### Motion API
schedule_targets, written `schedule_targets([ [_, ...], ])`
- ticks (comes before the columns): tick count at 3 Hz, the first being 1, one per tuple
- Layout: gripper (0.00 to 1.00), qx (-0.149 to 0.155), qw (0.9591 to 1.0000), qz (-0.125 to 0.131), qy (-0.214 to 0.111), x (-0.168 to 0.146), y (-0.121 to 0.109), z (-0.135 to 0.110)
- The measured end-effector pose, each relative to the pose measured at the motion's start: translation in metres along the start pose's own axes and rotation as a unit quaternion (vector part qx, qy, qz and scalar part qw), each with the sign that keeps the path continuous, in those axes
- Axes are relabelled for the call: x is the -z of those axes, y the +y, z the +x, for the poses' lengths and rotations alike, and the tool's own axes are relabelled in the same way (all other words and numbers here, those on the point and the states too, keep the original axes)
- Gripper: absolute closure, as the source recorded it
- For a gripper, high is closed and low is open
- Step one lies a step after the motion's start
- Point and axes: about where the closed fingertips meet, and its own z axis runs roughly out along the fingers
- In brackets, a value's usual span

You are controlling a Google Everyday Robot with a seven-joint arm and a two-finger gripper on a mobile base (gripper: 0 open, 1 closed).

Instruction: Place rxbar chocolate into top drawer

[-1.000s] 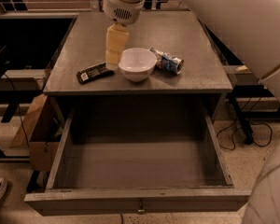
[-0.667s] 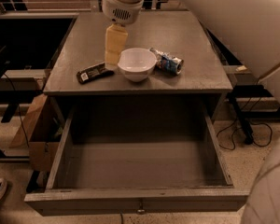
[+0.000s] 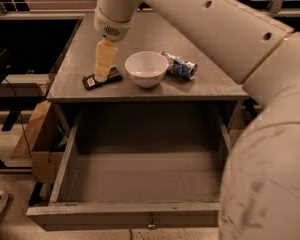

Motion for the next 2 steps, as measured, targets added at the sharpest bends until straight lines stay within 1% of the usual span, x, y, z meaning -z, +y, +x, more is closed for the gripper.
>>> schedule_targets([
  [1,0.00,-0.005,0.9995,-0.029,-0.014,-0.059,-0.003,-0.021],
  [2,0.00,-0.020,0.9981,-0.055,-0.017,-0.096,0.005,-0.020],
])
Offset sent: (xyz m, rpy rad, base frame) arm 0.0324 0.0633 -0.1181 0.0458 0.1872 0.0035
